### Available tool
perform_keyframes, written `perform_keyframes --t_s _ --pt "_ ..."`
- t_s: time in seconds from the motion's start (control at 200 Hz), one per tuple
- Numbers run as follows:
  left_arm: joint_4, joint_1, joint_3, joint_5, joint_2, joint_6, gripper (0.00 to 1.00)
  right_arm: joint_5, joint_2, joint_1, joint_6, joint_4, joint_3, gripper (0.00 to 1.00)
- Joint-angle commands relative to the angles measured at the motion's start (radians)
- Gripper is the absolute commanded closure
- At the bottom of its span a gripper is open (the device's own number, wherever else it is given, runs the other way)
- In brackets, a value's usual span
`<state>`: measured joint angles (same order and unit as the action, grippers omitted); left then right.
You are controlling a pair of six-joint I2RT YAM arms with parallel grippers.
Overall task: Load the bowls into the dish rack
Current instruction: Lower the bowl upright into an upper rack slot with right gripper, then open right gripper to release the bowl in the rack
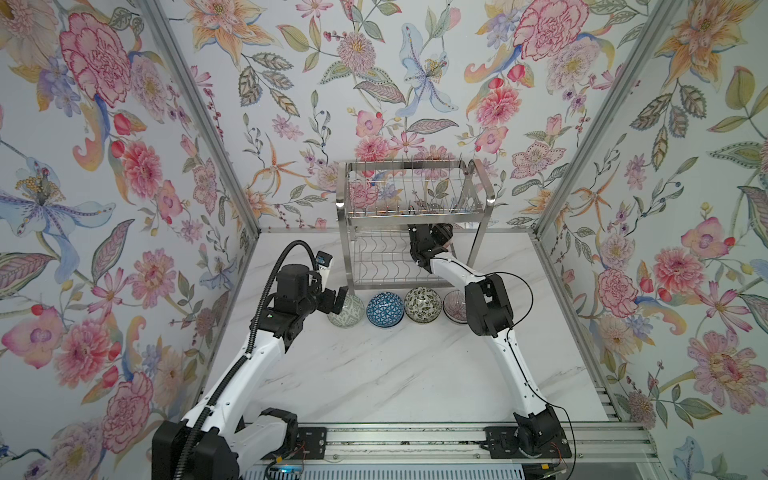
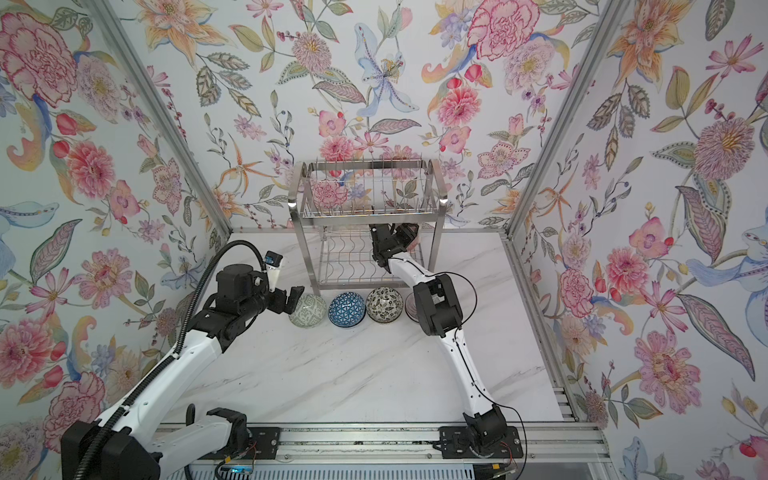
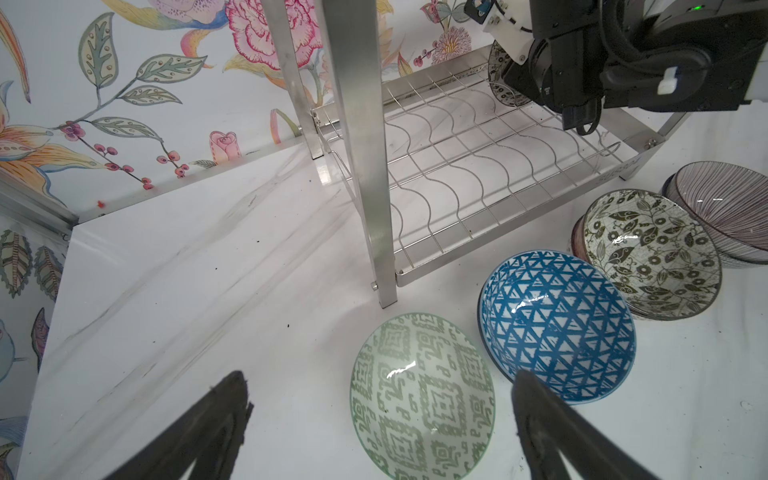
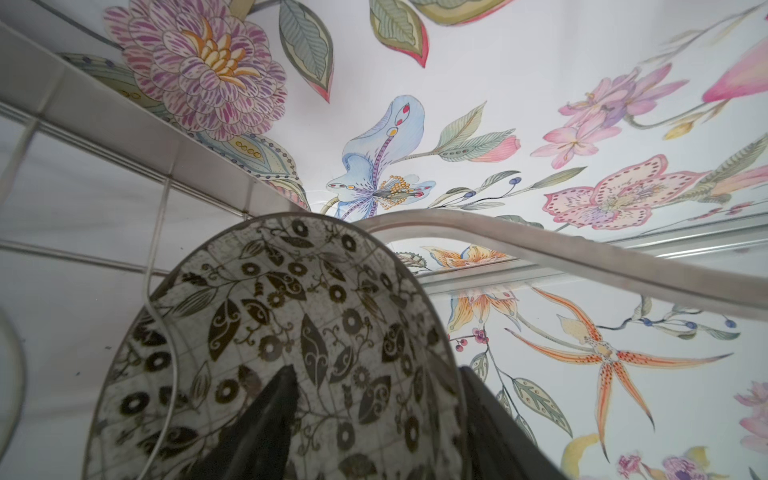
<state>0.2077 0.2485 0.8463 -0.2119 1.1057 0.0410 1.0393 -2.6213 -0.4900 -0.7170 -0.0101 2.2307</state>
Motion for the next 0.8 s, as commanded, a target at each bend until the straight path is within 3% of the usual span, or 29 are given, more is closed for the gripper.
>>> perform_keyframes --t_s 0.0,0.25,0.796 --pt "0.002 -0.005 -0.009 -0.027 -0.01 0.012 0.01 -0.002 0.085 -0.008 0.01 0.015 -0.03 0.25" --pt "0.003 -0.005 -0.009 -0.024 -0.009 0.011 0.01 -0.035 0.167 -0.024 0.044 0.016 -0.122 0.0" --pt "0.019 -0.005 -0.003 -0.009 -0.005 0.005 0.01 -0.214 0.471 -0.15 0.26 0.083 -0.508 0.01"
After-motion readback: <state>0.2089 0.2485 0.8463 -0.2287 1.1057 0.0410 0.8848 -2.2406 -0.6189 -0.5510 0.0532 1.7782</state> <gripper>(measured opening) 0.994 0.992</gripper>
